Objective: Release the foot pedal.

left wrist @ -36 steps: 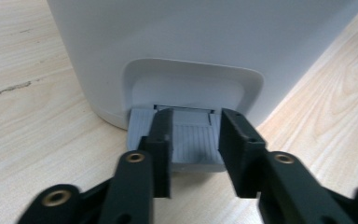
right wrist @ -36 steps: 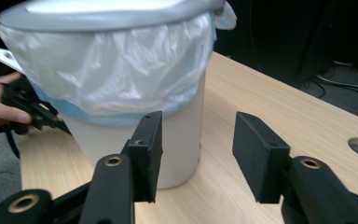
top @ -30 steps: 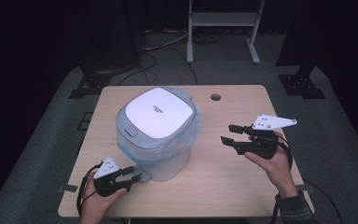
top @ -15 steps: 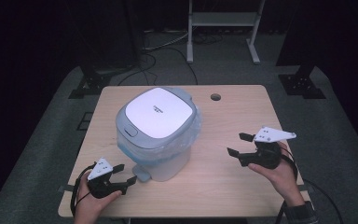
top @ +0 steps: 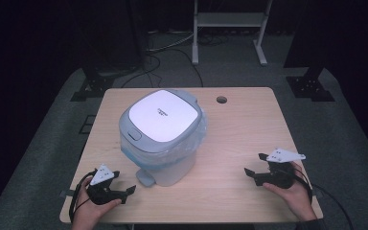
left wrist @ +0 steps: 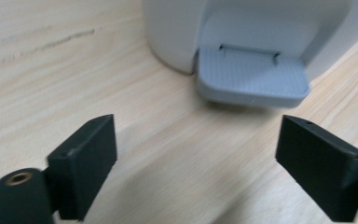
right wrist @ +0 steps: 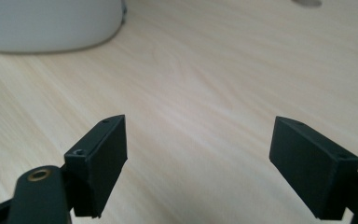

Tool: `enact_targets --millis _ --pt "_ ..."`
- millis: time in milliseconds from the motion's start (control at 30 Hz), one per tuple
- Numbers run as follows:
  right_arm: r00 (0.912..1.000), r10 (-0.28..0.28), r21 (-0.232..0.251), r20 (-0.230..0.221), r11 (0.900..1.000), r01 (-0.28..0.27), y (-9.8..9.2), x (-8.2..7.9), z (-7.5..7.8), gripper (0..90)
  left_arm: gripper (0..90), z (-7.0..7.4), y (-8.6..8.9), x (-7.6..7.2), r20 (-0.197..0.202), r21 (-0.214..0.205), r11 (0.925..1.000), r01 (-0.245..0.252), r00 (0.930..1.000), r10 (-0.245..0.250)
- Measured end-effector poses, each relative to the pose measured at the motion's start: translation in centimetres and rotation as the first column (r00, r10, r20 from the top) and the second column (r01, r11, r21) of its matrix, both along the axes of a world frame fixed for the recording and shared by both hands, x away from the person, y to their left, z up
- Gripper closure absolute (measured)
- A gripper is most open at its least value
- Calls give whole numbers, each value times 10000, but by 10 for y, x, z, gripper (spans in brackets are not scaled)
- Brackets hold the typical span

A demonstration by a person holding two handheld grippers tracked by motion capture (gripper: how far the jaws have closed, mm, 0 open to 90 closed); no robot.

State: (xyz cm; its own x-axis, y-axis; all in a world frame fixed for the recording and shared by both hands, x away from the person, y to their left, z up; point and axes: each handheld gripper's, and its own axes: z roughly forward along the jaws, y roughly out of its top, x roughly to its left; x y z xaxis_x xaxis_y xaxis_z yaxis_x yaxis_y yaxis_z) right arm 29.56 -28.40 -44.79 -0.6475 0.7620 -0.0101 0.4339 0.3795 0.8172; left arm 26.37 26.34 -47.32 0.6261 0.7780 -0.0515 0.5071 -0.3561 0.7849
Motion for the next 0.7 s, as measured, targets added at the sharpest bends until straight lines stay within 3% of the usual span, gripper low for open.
enact_targets --millis 367,500,567,700 --pt "9971 -123 -827 -757 9966 60 -11 -13 -28 168 64 -9 3 3 -344 482 9988 -52 9994 69" --pt "9947 -184 -936 -1007 9956 89 -12 -15 -35 168 55 -9 1 3 -359 714 9974 69 9993 -43" --pt "9929 -113 -758 -1187 9971 22 -11 -15 -38 156 54 -10 0 3 -372 819 9966 59 9993 -28" --pt "9933 -90 -737 -1150 9973 5 -11 -15 -38 156 54 -10 -1 3 -306 908 9958 74 9995 -46"
